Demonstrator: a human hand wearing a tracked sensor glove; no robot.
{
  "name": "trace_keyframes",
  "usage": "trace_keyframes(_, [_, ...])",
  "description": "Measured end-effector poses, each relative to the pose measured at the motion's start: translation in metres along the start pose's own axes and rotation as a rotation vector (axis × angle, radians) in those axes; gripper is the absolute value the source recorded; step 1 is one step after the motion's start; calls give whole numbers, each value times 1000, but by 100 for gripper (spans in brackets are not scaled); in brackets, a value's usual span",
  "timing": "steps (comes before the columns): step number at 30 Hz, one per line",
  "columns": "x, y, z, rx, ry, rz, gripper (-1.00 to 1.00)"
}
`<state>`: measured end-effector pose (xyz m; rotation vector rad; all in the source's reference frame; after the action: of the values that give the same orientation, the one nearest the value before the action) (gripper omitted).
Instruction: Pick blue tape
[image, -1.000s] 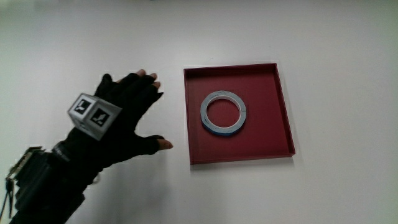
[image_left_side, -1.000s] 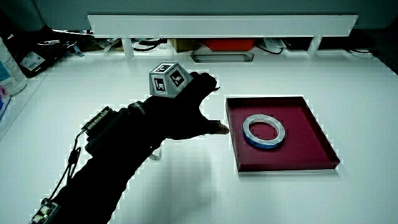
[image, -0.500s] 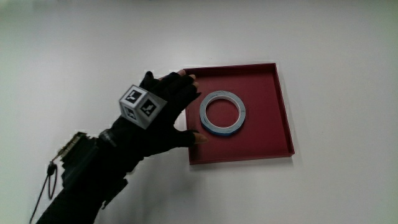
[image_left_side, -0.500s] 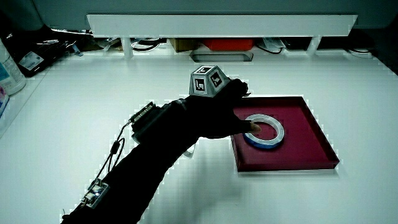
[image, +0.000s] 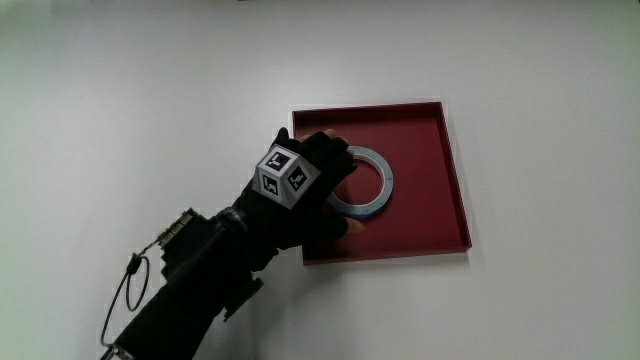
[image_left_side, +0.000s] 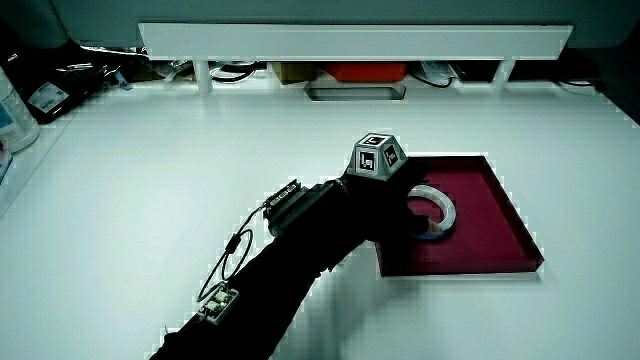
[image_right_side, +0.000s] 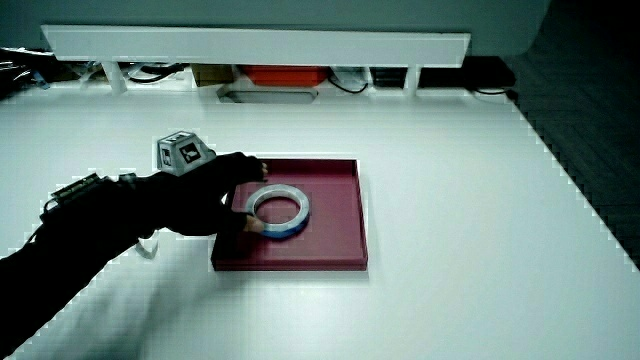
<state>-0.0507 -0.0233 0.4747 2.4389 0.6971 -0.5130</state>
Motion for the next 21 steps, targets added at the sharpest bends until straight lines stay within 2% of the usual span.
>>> trace_keyframes(1, [-3,6,-8,12,16,-46,0])
trace_keyframes(2, [3,4,-5,-13,44,-1,0])
trace_keyframes(6, [6,12,-14,-43,73,23,0])
trace_keyframes(12, [6,22,-34,-89,109,17,0])
trace_keyframes(15, [8,23,-38,-115,118,26,0])
trace_keyframes(19, [9,24,-39,-102,125,11,0])
trace_keyframes(21, [11,24,-39,-114,126,13,0])
